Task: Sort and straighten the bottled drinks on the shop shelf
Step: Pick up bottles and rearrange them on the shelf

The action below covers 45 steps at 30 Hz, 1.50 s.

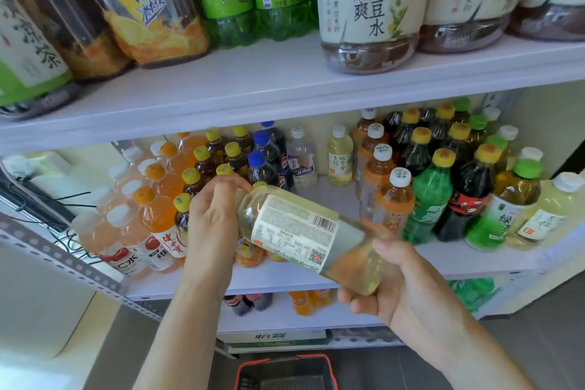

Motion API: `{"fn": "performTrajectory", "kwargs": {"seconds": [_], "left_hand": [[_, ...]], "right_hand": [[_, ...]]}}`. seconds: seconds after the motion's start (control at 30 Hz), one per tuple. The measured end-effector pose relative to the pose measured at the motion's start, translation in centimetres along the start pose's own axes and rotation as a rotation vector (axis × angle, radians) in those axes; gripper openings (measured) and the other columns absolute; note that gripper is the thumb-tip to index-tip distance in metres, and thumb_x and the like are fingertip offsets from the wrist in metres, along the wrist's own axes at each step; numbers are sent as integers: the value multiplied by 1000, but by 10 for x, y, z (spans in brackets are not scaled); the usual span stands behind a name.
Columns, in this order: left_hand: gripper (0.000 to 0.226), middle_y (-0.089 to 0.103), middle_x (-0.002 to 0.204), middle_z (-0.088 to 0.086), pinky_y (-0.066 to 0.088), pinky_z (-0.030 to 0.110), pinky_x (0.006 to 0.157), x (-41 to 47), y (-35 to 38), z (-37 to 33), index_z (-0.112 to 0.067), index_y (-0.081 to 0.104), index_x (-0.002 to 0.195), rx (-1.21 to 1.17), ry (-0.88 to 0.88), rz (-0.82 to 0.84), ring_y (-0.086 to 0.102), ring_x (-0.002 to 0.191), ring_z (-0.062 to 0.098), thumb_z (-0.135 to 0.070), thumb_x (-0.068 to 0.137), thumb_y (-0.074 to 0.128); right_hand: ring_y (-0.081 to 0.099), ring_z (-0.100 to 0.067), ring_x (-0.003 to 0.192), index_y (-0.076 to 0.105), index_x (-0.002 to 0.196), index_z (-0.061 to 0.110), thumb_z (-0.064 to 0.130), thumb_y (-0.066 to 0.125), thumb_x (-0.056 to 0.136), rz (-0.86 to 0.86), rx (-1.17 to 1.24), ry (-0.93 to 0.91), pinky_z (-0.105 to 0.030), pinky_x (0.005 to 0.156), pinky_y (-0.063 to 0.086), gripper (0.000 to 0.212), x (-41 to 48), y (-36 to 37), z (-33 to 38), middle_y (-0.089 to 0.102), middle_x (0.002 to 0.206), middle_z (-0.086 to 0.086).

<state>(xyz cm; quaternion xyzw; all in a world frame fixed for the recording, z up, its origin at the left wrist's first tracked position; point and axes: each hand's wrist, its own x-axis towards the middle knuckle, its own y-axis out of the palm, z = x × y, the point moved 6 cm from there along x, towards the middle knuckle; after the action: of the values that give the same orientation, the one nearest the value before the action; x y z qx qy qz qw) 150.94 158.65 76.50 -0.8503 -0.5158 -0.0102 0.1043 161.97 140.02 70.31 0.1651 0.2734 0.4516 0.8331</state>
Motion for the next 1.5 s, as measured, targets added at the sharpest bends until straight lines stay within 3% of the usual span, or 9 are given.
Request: {"fn": "performTrajectory", "kwargs": {"seconds": [0.13,0.33,0.5,0.67,0.9,1.17,1.3,1.4,1.5], "left_hand": [[23,58,67,0,37,31,46,2,0,-1,-31,65,71,-27,-62,93,50,55,16,-45,84,51],[46,76,86,1,47,33,65,3,2,15,-26,65,111,92,-336,280,65,79,20,-64,85,57],[28,55,50,-6,27,16,37,-5,13,-1,-16,60,75,-120,-195,259,41,39,6,-30,98,53],[24,60,65,4,38,27,45,-5,16,-10,-26,63,67,-256,-55,188,54,54,15,-26,91,57],[25,53,61,0,37,25,45,-4,18,-19,-26,63,64,-231,66,176,48,54,14,-24,87,54],[17,43,55,-5,29,17,40,8,17,-7,-18,64,84,-14,-99,198,36,45,9,-31,90,55],[27,54,52,-6,37,20,50,6,17,13,-32,69,82,129,-262,337,48,49,8,-50,95,53],[33,57,77,11,35,40,69,2,21,23,-34,71,70,4,-294,366,47,74,27,-46,96,55],[24,40,73,10,27,35,56,3,23,16,-22,58,79,-136,-146,330,32,69,29,-33,100,52]], "right_hand": [[68,-33,86,63,120,23,21,74,64,131,-76,-233,-35,67,57,58,-21,-3,8,68,112,-15],[62,-14,111,65,118,33,5,76,62,86,-462,-485,-24,81,54,64,-35,-2,34,61,124,9],[62,-14,107,59,127,33,-10,71,63,108,-479,-514,-20,81,51,78,-34,-5,40,62,123,5],[59,-25,121,48,137,37,18,87,63,134,-295,-405,-40,98,50,85,-29,-12,40,60,131,-1],[68,-39,76,66,117,8,59,80,66,81,-74,-23,-33,53,56,74,-22,-14,10,66,101,-33],[71,-29,89,68,116,27,46,89,60,-1,-144,-273,-35,69,59,63,-29,-10,19,69,114,-11],[66,-18,108,65,116,33,10,87,69,-27,-406,-448,-25,79,56,57,-35,-10,31,66,118,6],[52,-7,125,66,112,36,-11,81,68,-49,-576,-557,-18,87,51,66,-37,-7,38,53,133,15],[54,-7,121,57,125,41,-5,81,67,-43,-648,-574,-15,87,50,78,-34,-11,37,50,134,16]]}}
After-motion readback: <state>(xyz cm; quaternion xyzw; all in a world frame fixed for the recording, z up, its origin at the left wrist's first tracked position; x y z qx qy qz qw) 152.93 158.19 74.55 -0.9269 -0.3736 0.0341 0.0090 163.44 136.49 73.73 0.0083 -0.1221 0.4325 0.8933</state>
